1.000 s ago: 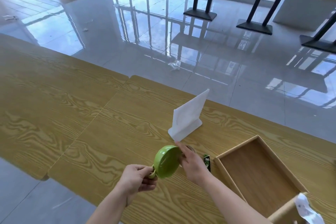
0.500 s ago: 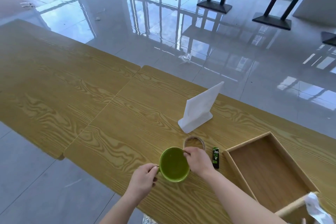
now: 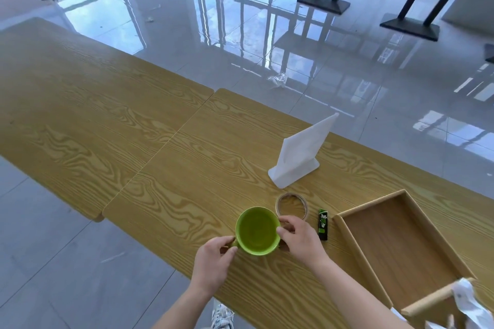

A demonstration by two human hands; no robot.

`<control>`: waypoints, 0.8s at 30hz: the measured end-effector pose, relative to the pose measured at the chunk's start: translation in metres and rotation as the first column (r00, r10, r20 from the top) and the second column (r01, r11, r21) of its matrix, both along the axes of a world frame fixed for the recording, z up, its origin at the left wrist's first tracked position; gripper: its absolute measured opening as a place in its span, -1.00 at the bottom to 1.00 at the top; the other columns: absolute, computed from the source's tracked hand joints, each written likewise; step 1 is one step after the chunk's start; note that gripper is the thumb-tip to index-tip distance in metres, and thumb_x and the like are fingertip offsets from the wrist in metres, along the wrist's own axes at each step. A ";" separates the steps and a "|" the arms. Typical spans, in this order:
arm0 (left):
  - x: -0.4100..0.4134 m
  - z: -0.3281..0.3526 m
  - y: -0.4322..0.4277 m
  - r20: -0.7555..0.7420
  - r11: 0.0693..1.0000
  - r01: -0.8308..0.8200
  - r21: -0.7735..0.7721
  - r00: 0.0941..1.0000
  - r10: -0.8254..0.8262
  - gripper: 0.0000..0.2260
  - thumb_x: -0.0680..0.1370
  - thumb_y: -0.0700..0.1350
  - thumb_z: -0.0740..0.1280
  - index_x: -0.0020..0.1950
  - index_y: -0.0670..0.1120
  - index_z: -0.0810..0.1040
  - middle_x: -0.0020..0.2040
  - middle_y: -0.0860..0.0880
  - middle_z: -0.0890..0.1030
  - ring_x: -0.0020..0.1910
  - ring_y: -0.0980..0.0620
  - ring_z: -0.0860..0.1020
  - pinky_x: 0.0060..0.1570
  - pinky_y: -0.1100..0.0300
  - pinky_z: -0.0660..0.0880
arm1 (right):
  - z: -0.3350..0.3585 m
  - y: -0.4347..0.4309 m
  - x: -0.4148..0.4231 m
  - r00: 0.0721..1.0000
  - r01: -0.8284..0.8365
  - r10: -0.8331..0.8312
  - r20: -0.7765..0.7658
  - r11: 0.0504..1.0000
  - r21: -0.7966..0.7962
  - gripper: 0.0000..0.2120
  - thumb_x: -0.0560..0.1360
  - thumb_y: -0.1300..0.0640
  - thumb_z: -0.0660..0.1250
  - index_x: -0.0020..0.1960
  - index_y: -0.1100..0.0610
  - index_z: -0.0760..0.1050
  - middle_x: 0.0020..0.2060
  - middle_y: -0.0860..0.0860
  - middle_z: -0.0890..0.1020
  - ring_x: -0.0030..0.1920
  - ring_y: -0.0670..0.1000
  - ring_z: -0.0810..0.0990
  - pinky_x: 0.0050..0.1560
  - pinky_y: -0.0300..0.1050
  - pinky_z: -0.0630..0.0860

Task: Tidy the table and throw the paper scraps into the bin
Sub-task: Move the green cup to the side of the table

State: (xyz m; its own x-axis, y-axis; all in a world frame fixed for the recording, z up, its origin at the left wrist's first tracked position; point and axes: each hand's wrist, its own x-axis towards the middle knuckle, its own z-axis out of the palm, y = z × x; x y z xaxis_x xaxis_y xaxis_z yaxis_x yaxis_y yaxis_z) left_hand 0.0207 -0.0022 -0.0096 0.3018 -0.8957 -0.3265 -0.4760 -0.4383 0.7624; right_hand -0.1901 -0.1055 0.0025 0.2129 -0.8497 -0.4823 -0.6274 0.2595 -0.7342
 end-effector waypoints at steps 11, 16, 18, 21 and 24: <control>0.013 -0.003 -0.004 -0.341 0.965 -0.239 0.107 0.903 0.261 -0.85 0.47 -0.22 0.49 -0.02 0.00 0.71 -0.16 0.03 0.73 -0.12 0.06 0.69 0.04 0.08 0.62 | -0.004 -0.002 0.023 0.980 0.098 -0.114 0.166 0.990 0.105 -0.62 0.55 0.24 0.31 0.31 -0.06 0.50 0.03 -0.04 0.63 0.01 0.02 0.66 0.00 0.06 0.67; 0.025 -0.003 0.002 -0.368 0.938 -0.329 0.106 0.863 0.345 -0.84 0.46 -0.25 0.49 -0.02 -0.03 0.71 -0.15 0.00 0.73 -0.11 0.02 0.69 -0.01 0.11 0.63 | -0.003 -0.008 0.047 0.970 0.062 -0.093 0.223 0.988 0.143 -0.62 0.55 0.29 0.28 0.31 0.00 0.52 0.04 0.00 0.62 -0.06 0.02 0.69 -0.14 -0.05 0.69; 0.032 -0.003 0.005 -0.358 0.928 -0.358 0.106 0.857 0.372 -0.84 0.46 -0.25 0.49 0.00 -0.05 0.70 -0.13 -0.01 0.73 -0.09 0.03 0.69 0.00 0.10 0.63 | -0.003 -0.011 0.058 0.970 0.038 -0.074 0.231 0.987 0.154 -0.62 0.55 0.30 0.27 0.31 0.01 0.51 0.05 0.02 0.62 -0.06 0.03 0.69 -0.15 -0.05 0.69; 0.043 -0.003 0.009 -0.356 0.902 -0.416 0.111 0.831 0.427 -0.83 0.45 -0.26 0.50 -0.04 -0.02 0.70 -0.12 -0.01 0.73 -0.08 0.03 0.69 0.04 0.05 0.63 | -0.005 -0.015 0.077 0.969 0.010 -0.051 0.242 0.985 0.170 -0.61 0.56 0.33 0.26 0.33 0.04 0.50 0.05 0.05 0.60 -0.05 0.05 0.69 -0.13 -0.02 0.70; 0.057 -0.002 0.010 -0.342 0.876 -0.469 0.108 0.810 0.476 -0.79 0.45 -0.26 0.50 -0.11 0.07 0.69 -0.16 0.02 0.73 -0.10 0.03 0.69 0.05 0.02 0.63 | -0.006 -0.020 0.100 0.965 -0.008 -0.041 0.259 0.982 0.187 -0.61 0.56 0.33 0.26 0.34 0.05 0.50 0.07 0.07 0.60 -0.04 0.08 0.68 -0.09 0.06 0.69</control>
State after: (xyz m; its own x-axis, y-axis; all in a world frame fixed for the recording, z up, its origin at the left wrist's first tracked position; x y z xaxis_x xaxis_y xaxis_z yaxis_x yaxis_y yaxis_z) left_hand 0.0774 0.0080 -0.0113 0.5502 -0.6653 -0.5047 0.0876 -0.5551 0.8272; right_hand -0.0901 -0.1256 -0.0037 0.3390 -0.7555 -0.5606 -0.4155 0.4144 -0.8097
